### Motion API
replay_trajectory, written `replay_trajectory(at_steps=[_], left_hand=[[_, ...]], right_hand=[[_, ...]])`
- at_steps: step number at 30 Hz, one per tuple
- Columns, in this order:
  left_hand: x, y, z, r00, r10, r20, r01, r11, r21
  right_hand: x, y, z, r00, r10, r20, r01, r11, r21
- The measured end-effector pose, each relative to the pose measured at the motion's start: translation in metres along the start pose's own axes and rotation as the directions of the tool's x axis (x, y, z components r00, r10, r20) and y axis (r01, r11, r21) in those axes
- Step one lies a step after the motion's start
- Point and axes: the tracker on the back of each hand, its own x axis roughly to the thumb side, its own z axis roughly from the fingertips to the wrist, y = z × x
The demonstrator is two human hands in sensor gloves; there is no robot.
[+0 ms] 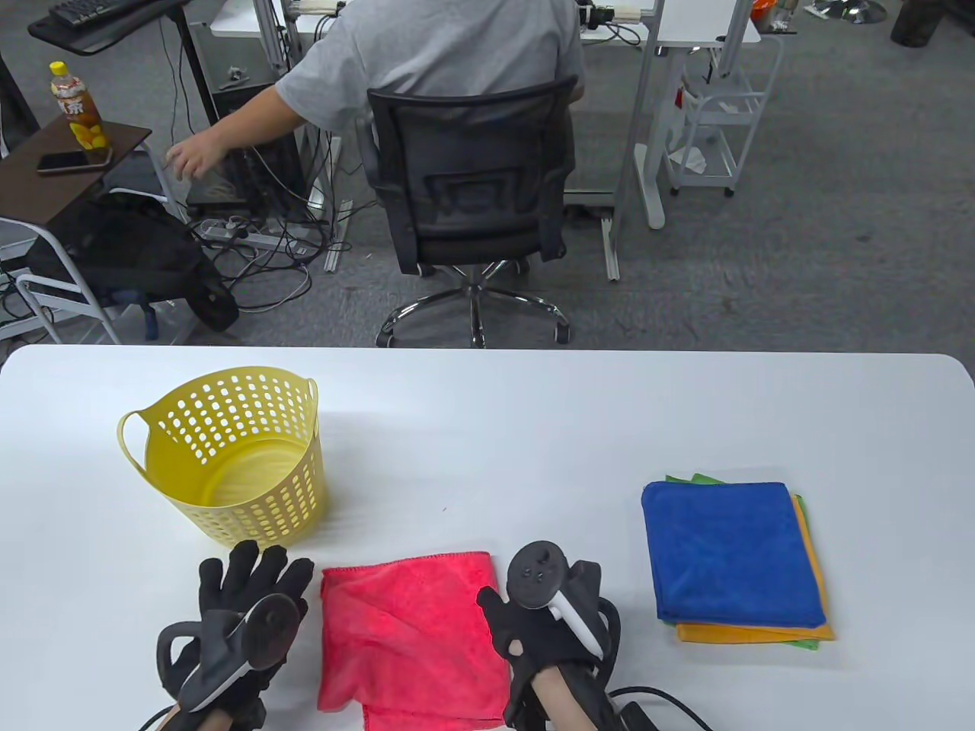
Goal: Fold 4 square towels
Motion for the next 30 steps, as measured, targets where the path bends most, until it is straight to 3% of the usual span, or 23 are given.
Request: replay_trajectory(at_steps=[2, 3, 4, 6, 8, 10, 12, 13, 16, 19, 23, 25, 30], left_hand=[[-0.001, 0.000, 0.005, 0.999, 0.035, 0.002, -0.035, 0.999, 0.017], [-0.001, -0.001, 0.005, 0.999, 0.049, 0.000, -0.049, 0.999, 0.020], [-0.002, -0.002, 0.005, 0.998, 0.064, 0.000, -0.064, 0.998, 0.016], [-0.002, -0.004, 0.004, 0.998, 0.063, 0.002, -0.063, 0.998, 0.006], [-0.003, -0.004, 0.003, 0.998, 0.061, -0.007, -0.061, 0.998, 0.008], [-0.006, -0.004, 0.004, 0.998, 0.067, -0.011, -0.067, 0.998, 0.013], [-0.009, -0.002, 0.005, 0.995, 0.098, -0.015, -0.097, 0.995, 0.020], [-0.011, -0.001, 0.005, 0.993, 0.120, -0.016, -0.120, 0.992, 0.025], [-0.015, 0.000, 0.004, 0.988, 0.150, -0.029, -0.149, 0.988, 0.031], [-0.016, -0.003, 0.003, 0.990, 0.137, -0.034, -0.137, 0.990, 0.024], [-0.019, -0.005, 0.001, 0.991, 0.123, -0.044, -0.122, 0.992, 0.018], [-0.021, -0.006, 0.000, 0.992, 0.116, -0.051, -0.116, 0.993, 0.018], [-0.026, -0.009, -0.002, 0.991, 0.109, -0.073, -0.109, 0.994, 0.014]], right_hand=[[0.001, 0.021, -0.009, 0.999, 0.024, -0.046, -0.019, 0.994, 0.112], [0.005, 0.025, -0.009, 0.998, 0.027, -0.051, -0.021, 0.995, 0.099], [0.011, 0.028, -0.007, 0.997, 0.069, -0.046, -0.070, 0.997, -0.025], [0.019, 0.037, -0.011, 0.994, 0.100, -0.047, -0.102, 0.994, -0.032], [0.023, 0.040, -0.013, 0.989, 0.145, -0.030, -0.148, 0.980, -0.135], [0.017, 0.036, -0.014, 0.999, 0.045, -0.007, -0.046, 0.990, -0.133], [0.008, 0.021, -0.007, 0.984, -0.147, 0.105, 0.158, 0.981, -0.109], [0.003, 0.009, -0.002, 0.938, -0.287, 0.197, 0.309, 0.946, -0.096], [-0.002, -0.028, 0.013, 0.878, -0.375, 0.298, 0.431, 0.890, -0.150], [0.005, -0.078, 0.031, 0.916, -0.201, 0.348, 0.311, 0.903, -0.298], [0.013, -0.124, 0.032, 0.956, 0.020, 0.291, 0.081, 0.940, -0.332], [0.011, -0.138, 0.026, 0.961, 0.049, 0.272, 0.045, 0.943, -0.330], [-0.018, -0.182, 0.025, 0.963, -0.052, 0.264, 0.155, 0.907, -0.390]])
